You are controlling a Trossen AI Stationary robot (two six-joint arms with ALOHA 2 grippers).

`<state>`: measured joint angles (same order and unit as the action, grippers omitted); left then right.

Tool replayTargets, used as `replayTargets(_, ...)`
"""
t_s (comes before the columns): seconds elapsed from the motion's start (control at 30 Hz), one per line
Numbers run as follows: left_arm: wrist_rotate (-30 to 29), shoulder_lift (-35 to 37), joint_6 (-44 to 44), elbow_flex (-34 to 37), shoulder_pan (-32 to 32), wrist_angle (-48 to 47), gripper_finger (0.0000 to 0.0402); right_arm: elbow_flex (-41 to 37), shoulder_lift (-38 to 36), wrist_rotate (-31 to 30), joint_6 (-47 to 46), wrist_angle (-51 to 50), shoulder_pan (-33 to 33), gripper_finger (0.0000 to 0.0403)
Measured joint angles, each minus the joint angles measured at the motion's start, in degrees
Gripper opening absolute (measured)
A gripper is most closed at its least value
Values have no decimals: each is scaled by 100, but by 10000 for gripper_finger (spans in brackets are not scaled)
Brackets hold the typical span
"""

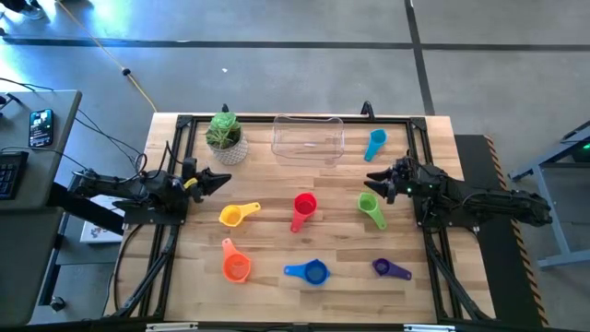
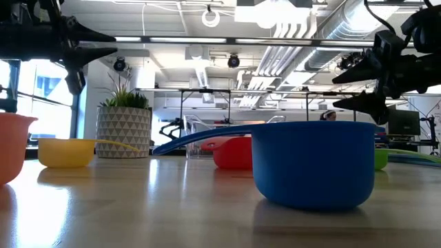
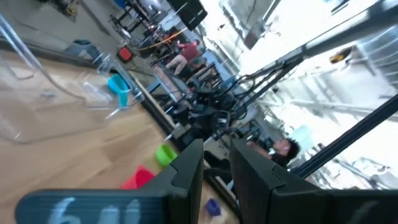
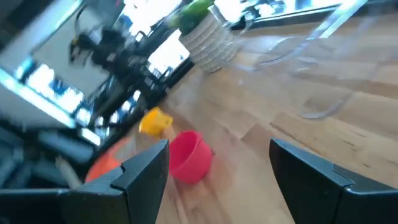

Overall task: Nest measuring cups in basket
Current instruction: Stack the red measuring cup on top of the orange measuring cup

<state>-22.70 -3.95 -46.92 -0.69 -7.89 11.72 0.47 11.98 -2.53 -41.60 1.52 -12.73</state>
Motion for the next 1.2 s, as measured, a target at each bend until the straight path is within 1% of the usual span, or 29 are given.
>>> replayTargets(0.23, -59, 0, 52, -9, -1, 619, 70, 35, 1, -544, -148, 27, 0, 266)
replayTargets(0.33, -61, -2, 125, -142, -1, 616, 70, 90, 1, -738, -147, 104, 0, 266)
replayTargets(0.47, -74, -28, 725, -450, -1, 618, 70, 185, 1, -776, -235, 180, 0, 266)
replayTargets(0.6, -73, -249, 1371, -909, -1, 447, 70, 288, 1, -775, -517, 471, 0, 266)
replayTargets(0.77, -74, -854, 2056, -1535, -1, 147, 70, 410, 1, -807, -597, 1126, 0, 266)
replayTargets(0.93, -92, -1691, 2480, -2041, -1, 109, 70, 679, 1, -1078, -597, 1551, 0, 266)
replayTargets(1.0, -196, -2020, 2555, -2231, -1, 63, 70, 842, -1, -1138, -578, 1590, 0, 266)
replayTargets(1.2, -530, -2939, 2662, -2853, 11, -413, 70, 1445, -1, -1094, -33, 1476, 0, 266)
